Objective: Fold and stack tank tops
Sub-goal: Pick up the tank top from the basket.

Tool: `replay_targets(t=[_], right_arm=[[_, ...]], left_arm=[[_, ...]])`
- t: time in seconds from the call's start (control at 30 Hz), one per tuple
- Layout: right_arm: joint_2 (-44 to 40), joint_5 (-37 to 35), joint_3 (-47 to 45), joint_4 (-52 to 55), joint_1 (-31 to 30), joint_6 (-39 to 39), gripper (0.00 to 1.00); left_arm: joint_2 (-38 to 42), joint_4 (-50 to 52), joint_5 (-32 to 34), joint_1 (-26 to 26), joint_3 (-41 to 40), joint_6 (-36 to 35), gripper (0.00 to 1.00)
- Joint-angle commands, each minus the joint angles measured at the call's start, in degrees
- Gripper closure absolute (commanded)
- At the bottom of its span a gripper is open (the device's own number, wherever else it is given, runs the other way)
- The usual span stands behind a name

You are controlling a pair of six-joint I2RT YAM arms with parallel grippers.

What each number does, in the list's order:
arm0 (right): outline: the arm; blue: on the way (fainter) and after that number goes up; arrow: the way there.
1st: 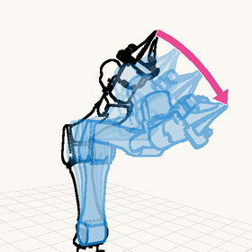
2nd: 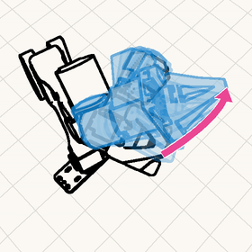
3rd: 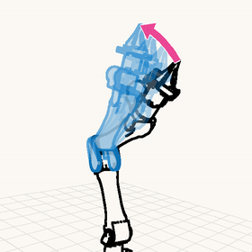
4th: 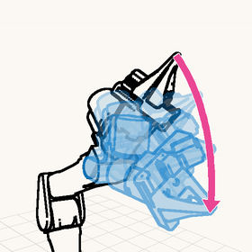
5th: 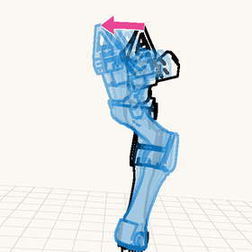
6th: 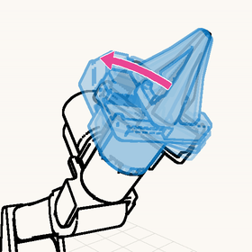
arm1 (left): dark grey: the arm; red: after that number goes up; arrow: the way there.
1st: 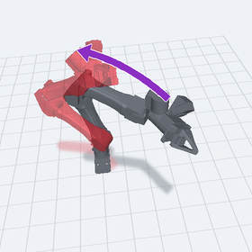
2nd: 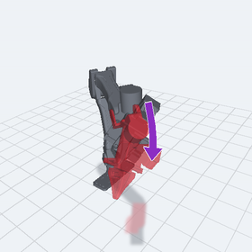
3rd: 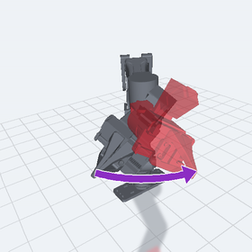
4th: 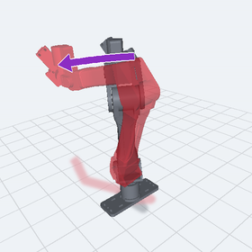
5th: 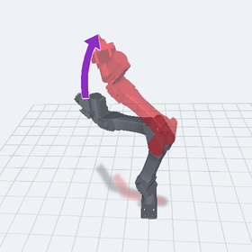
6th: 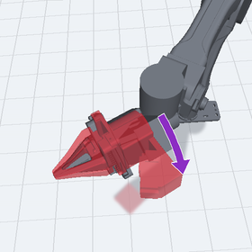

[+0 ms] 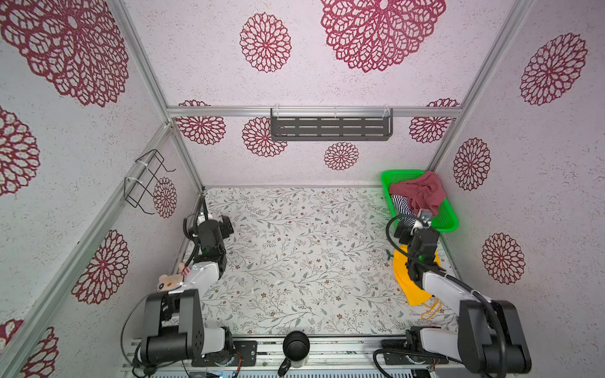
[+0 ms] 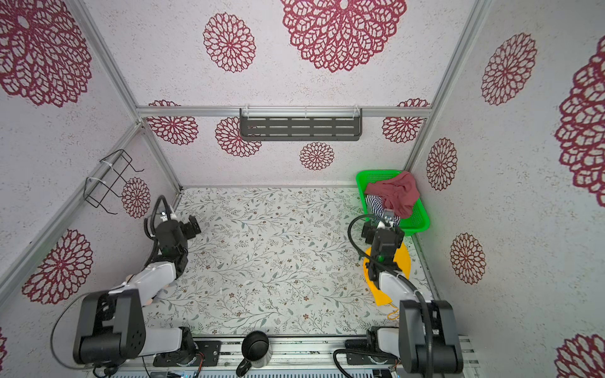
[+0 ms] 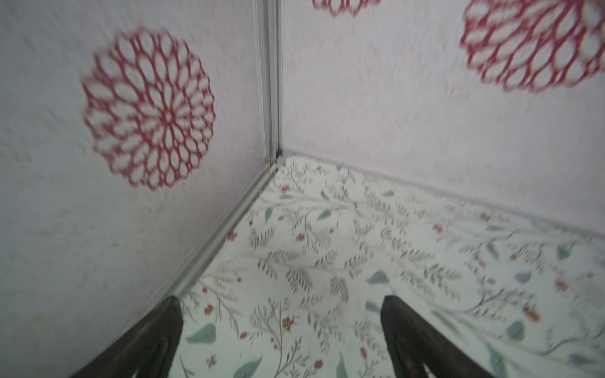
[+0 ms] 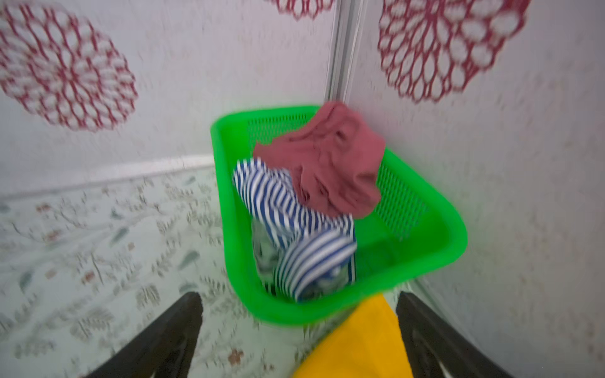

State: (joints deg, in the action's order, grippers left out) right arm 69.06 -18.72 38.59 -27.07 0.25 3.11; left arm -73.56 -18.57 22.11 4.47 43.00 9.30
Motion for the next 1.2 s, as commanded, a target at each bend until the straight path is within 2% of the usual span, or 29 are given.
replay_targets(t=[0.0,0.07,0.2,0.33,0.47,0.6,0.77,0.93,0.97,1.03,1.1,1.17], right_arm=[[1.45,5.13,13.57,25.72,4.67,3.32,0.06],[6.38,8.45,21.66,32.89,7.59,4.56,0.06],[17.02,13.73,35.88,39.50,13.66,7.05,0.07],[29.90,18.69,49.36,44.83,18.63,8.88,0.09],[40.66,22.02,61.88,54.35,18.01,6.07,0.12],[38.94,20.67,56.63,54.21,12.91,1.99,0.09],[37.49,20.29,50.09,54.57,10.27,0.45,0.06],[40.03,18.16,50.61,56.03,9.77,0.74,0.06],[40.97,17.07,51.93,57.10,9.76,1.14,0.11],[41.23,16.55,53.38,58.13,9.68,1.75,0.33],[40.08,15.51,53.92,57.79,9.59,2.32,0.60],[39.19,13.92,55.24,58.19,9.59,2.25,0.80]], left_arm=[[5.46,21.90,2.56,-0.85,10.41,2.99,0.02],[5.84,27.92,1.89,-2.20,14.48,5.08,0.02],[6.21,35.32,0.86,-6.79,17.77,9.21,0.02],[7.65,37.25,0.66,-12.27,15.65,12.78,0.00],[9.33,38.72,0.70,-16.96,12.55,17.20,0.01],[10.54,39.49,2.41,-19.92,9.49,20.21,0.01],[10.27,40.18,2.26,-20.55,7.82,22.36,0.02],[10.43,40.01,2.15,-20.82,7.79,23.00,0.02],[10.60,40.01,2.28,-20.82,7.86,23.06,0.02],[11.12,40.31,2.24,-20.89,8.14,23.35,0.02],[11.92,40.37,2.48,-20.88,8.00,23.45,0.02],[12.51,40.28,3.00,-20.91,7.71,23.55,0.03]])
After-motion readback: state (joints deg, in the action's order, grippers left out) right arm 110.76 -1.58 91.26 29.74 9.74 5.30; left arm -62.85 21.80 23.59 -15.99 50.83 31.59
